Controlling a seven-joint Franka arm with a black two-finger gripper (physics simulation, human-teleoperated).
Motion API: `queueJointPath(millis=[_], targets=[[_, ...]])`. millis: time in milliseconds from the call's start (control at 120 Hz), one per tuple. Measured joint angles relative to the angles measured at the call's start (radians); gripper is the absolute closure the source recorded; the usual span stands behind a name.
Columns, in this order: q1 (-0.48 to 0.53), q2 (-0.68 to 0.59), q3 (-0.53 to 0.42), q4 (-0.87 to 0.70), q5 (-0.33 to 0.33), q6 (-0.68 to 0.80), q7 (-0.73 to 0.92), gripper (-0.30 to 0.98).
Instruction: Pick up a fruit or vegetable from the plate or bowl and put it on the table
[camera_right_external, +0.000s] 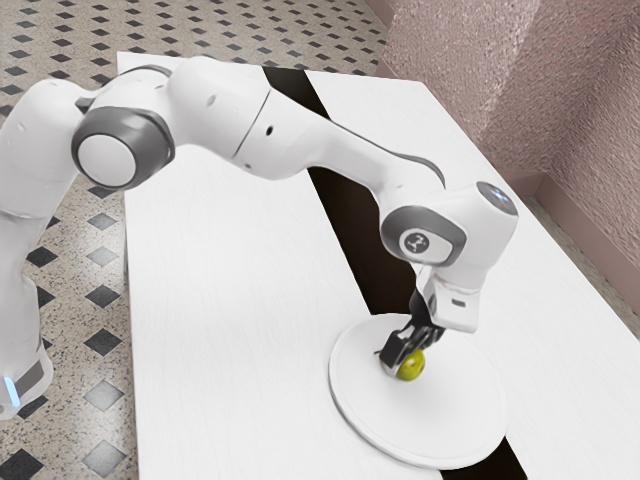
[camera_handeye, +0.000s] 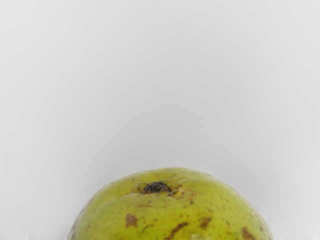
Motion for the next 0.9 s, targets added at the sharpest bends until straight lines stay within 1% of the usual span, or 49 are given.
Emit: queueJointPath(millis=[50, 100, 225, 300, 475, 608, 683, 700, 750, 800, 900], targets=[[0.001, -0.019, 0.017, 0.002, 0.001, 0.001, 0.003, 0.38], [0.003, -0.041, 0.06, 0.019, 0.002, 0.003, 0.006, 0.38], [0.009, -0.057, 0.245, 0.079, -0.019, 0.004, 0.021, 0.38], [0.052, -0.05, 0.297, 0.119, -0.03, 0.011, 0.03, 0.37], [0.167, 0.001, 0.305, 0.144, -0.043, 0.083, 0.053, 0.37], [0.235, 0.037, 0.292, 0.147, -0.061, 0.143, 0.071, 0.38], [0.252, 0.042, 0.285, 0.147, -0.066, 0.164, 0.079, 0.37], [0.254, 0.042, 0.285, 0.147, -0.067, 0.167, 0.081, 0.37], [0.257, 0.042, 0.284, 0.146, -0.071, 0.176, 0.087, 0.26], [0.256, 0.042, 0.284, 0.146, -0.073, 0.185, 0.093, 0.18], [0.257, 0.043, 0.28, 0.143, -0.075, 0.208, 0.105, 0.09]])
